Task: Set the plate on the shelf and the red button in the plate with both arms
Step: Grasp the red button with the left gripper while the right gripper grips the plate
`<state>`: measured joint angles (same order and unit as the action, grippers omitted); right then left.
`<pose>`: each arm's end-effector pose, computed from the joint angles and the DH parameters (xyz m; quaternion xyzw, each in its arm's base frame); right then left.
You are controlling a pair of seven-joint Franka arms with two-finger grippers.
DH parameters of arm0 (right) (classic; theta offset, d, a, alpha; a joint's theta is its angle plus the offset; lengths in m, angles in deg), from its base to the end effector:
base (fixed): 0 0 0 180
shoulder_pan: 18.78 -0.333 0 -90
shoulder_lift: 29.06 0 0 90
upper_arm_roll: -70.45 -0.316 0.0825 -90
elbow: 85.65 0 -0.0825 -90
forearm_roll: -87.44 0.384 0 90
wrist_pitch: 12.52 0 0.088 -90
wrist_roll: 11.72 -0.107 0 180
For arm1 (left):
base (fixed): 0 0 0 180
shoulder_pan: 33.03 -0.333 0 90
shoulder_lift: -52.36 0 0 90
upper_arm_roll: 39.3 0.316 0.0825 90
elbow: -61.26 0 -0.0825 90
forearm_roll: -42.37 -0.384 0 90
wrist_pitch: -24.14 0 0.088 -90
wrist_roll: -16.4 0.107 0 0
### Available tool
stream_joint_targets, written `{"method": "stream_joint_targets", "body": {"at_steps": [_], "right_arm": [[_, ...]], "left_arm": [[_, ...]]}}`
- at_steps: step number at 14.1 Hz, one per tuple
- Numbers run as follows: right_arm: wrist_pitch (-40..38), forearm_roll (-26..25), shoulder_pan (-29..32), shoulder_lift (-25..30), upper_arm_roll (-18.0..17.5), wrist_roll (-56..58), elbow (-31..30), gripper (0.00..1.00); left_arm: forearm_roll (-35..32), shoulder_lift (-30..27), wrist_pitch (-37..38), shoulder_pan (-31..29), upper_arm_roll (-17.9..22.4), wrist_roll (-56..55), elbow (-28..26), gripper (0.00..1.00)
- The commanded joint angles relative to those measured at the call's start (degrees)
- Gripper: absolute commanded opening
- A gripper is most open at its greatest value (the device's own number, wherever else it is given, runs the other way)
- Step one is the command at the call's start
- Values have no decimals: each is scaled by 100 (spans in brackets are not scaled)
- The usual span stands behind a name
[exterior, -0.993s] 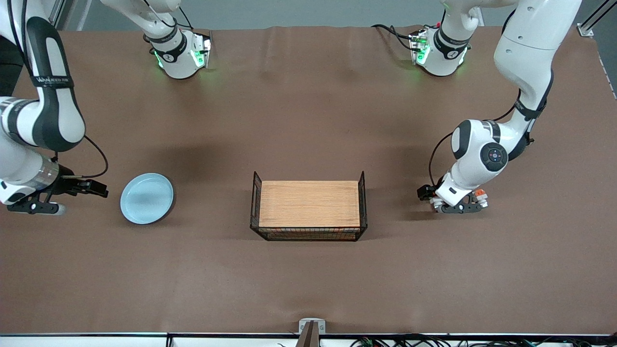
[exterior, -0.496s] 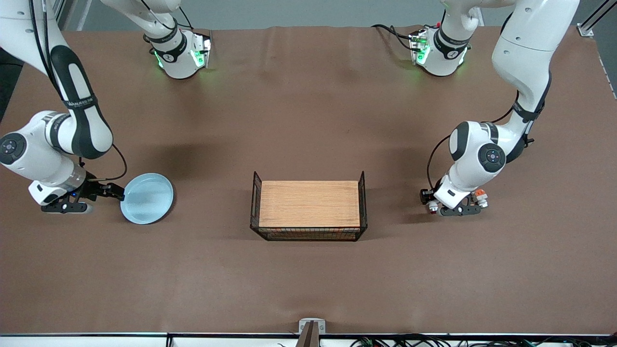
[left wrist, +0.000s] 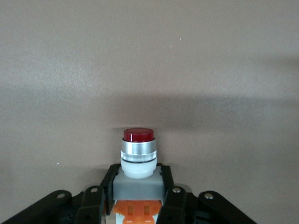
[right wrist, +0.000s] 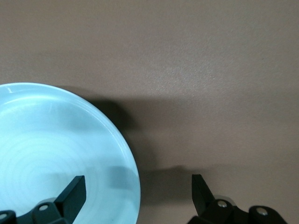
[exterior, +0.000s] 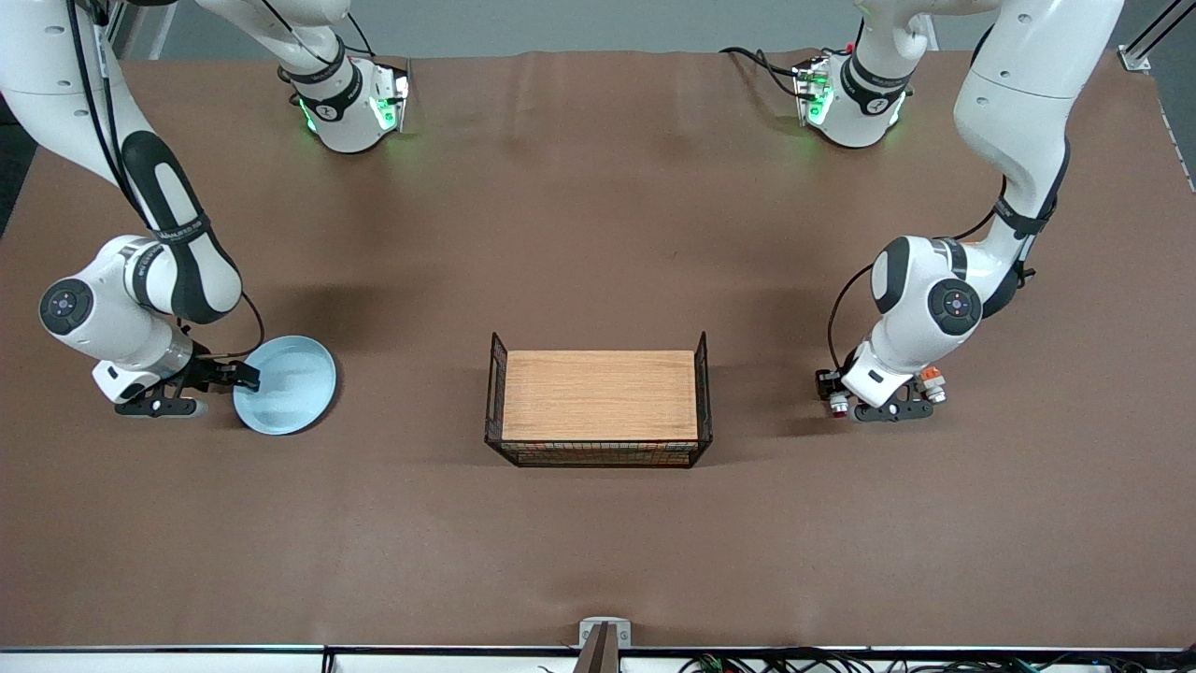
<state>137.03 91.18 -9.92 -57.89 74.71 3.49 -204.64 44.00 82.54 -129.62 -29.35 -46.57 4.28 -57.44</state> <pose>0.5747 -0.1352 0.1855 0.9999 -0.0048 0.0155 0.0048 0.5860 -0.1119 0.1818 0.9978 0.0326 0.0357 0.0463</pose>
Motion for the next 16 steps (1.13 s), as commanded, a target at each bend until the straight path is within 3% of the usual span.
{"method": "stream_joint_targets", "body": {"at_steps": [1,4,9,12,16], "right_arm": [[30,162,81,1,-100,131,-18,100],[30,170,81,-25,-118,131,-18,91],[12,170,72,-25,-118,114,-18,55],[-23,188,81,-25,-118,96,-1,35],[-49,197,89,10,-127,61,35,8]], "left_arm": [[101,-73,30,54,15,-71,154,30],[101,-398,188,37,15,-71,163,29],[101,-1215,1565,-34,24,-71,495,29],[101,-1558,3092,-34,50,-123,1276,29],[127,-1656,5159,-16,15,-570,2770,29]]}}
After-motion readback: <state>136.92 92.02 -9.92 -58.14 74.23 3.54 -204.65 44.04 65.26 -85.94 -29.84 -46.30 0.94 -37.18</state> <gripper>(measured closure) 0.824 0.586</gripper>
